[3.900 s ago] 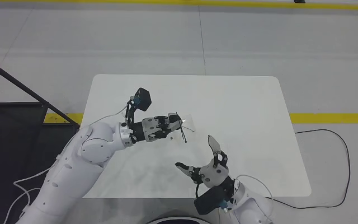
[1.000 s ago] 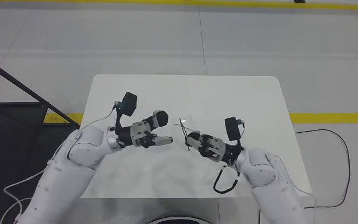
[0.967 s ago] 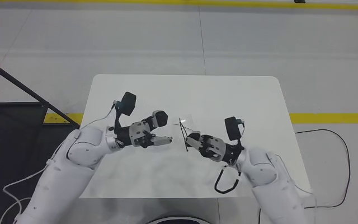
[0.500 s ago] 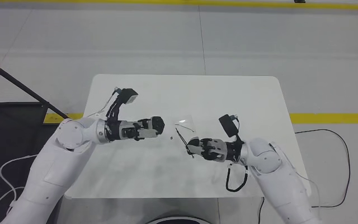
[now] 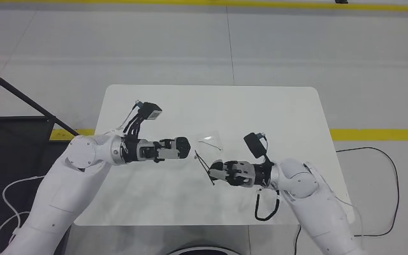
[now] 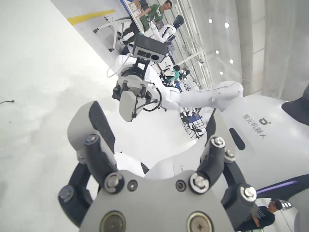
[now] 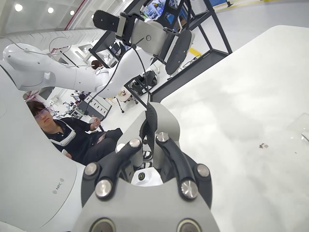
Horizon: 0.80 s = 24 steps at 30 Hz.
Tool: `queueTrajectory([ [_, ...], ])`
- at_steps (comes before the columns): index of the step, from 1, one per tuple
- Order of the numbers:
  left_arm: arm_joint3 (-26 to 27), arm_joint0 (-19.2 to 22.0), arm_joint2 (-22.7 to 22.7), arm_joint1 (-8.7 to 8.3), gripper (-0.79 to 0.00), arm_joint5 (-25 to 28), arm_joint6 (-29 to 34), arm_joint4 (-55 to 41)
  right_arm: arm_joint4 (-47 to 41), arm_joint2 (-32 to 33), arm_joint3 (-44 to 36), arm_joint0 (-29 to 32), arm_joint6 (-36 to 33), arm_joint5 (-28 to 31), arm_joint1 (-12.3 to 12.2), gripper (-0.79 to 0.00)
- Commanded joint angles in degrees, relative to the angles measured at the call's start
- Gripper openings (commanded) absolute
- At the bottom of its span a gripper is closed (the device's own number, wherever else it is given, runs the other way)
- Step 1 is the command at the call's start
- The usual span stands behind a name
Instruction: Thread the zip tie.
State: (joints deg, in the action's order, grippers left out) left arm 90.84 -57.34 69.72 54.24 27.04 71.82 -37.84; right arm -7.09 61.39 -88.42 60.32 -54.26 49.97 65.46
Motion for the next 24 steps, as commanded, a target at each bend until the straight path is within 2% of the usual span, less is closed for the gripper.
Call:
queueTrajectory([
  [1,-1.08,0.56,-0.06,0.02,0.0,-0.59,2.77,-2.29,-1.89,-1.36,0.14,-0.95,-1.04,-0.97,-0.26,-0.785],
  [5,-3.17,1.64,-0.5,0.14,-0.246,-1.18,6.39,-3.75,-5.08,-4.46,0.86,-3.29,-2.39,-2.32,-1.14,-0.785],
  [8,-3.97,2.4,-1.07,0.28,-0.403,-2.44,7.87,-4.63,-6.9,-6.52,1.36,-4.79,-2.41,-2.35,-1.84,-0.785],
  [15,-4.6,3.46,-1.96,0.61,-0.465,-3.71,9.14,-5.86,-9.3,-10.2,2.4,-7.36,-1.27,-1.2,-3.71,-0.785],
  [24,-4.87,3.86,-2.65,0.91,-0.483,-3.83,9.26,-5.4,-10.81,-14.38,2.81,-9.84,0.37,0.44,-5.88,-0.785],
])
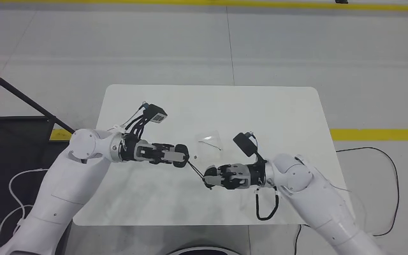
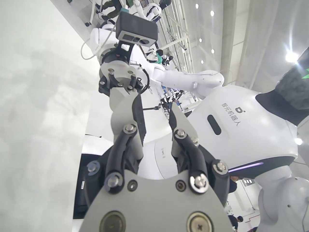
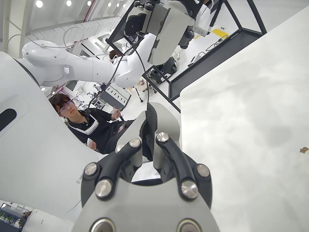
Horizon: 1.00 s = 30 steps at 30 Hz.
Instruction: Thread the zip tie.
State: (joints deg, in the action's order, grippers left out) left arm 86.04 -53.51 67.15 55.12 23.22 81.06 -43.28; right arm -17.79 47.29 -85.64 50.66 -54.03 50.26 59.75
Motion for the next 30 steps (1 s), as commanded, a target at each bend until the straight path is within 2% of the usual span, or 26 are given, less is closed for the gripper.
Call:
queueTrajectory([
  [1,-0.13,0.11,-0.17,0.06,-0.486,-0.02,0.02,0.14,-0.26,-0.7,0.1,-0.43,0.38,0.38,-0.38,-0.785],
  [9,-0.28,0.41,-0.51,0.25,-0.551,-0.15,0.15,0.52,-1.35,-3.71,0.76,-2.31,1.82,1.82,-1.91,-0.785],
  [26,0.47,0.48,-0.73,0.39,-0.597,-0.65,0.65,0.98,-2.94,-8.29,1.98,-5.62,3.26,3.25,-3.58,-0.785],
  [30,0.5,0.62,-0.83,0.42,-0.631,-0.71,0.71,1.24,-3.31,-9.01,2.14,-6.13,3.48,3.48,-3.81,-0.785],
])
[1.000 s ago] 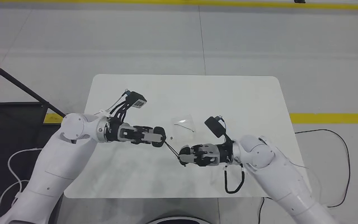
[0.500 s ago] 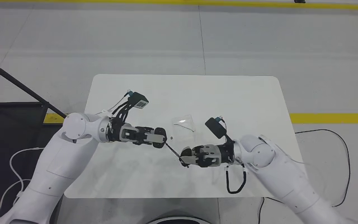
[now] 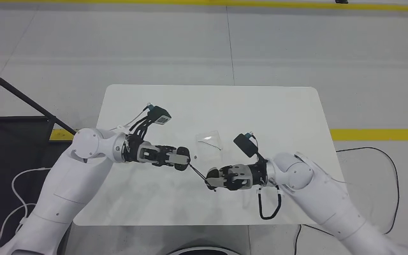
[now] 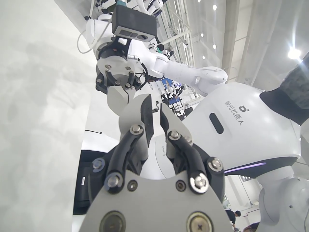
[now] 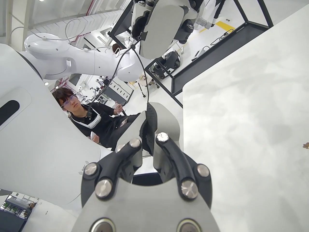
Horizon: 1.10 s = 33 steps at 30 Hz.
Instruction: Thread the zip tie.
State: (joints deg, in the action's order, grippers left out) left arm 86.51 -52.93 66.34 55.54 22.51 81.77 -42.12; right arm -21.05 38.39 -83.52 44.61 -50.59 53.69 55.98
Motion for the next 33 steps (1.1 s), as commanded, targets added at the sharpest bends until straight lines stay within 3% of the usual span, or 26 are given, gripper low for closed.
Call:
queueTrajectory([
  [1,0.04,0.04,-0.04,0.01,-0.634,0.01,-0.01,0.11,-0.11,-0.27,0.05,-0.2,0.11,0.11,-0.09,-0.785],
  [14,0.34,0.34,-0.39,0.08,-0.603,-0.75,0.75,-0.13,-0.69,-1.77,0.36,-1.35,0.45,0.45,-0.59,-0.785],
  [19,0.41,0.42,-0.73,0.1,-0.65,-0.84,0.84,0.48,-0.98,-2.18,0.46,-1.64,0.47,0.47,-0.66,-0.785],
  [24,0.4,0.58,-0.92,0.14,-0.785,-0.68,0.68,0.54,-1.08,-2.49,0.55,-1.87,0.59,0.59,-0.71,-0.785],
  [33,-0.04,0.49,-0.6,0.09,-0.785,0.23,-0.23,0.84,-0.93,-2.78,0.43,-2.05,1.19,1.19,-0.91,-0.785],
])
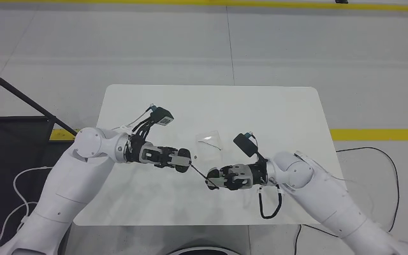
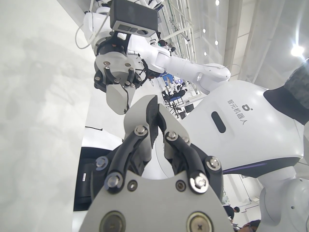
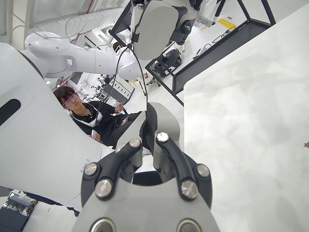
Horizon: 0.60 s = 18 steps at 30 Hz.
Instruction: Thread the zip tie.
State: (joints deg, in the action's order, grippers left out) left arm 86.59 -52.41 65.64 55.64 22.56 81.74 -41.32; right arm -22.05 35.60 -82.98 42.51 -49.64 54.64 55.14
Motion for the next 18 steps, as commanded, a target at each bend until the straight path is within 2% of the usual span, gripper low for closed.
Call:
queueTrajectory([
  [1,-0.18,-0.03,0.2,-0.03,-0.785,0.21,-0.22,-0.08,0.2,0.01,-0.27,0.14,0.53,0.54,-0.18,-0.785],
  [8,-0.38,-0.35,1.19,-0.23,-0.785,0.34,-0.35,-0.79,1.03,-0.3,-2.66,1.0,3.35,3.36,-2.01,-0.785],
  [18,-0.05,-1.02,2.05,-0.42,-0.785,0.79,-0.8,-1.08,-0.94,2.67,-11.29,4.67,3.34,3.36,-6.67,-0.785],
])
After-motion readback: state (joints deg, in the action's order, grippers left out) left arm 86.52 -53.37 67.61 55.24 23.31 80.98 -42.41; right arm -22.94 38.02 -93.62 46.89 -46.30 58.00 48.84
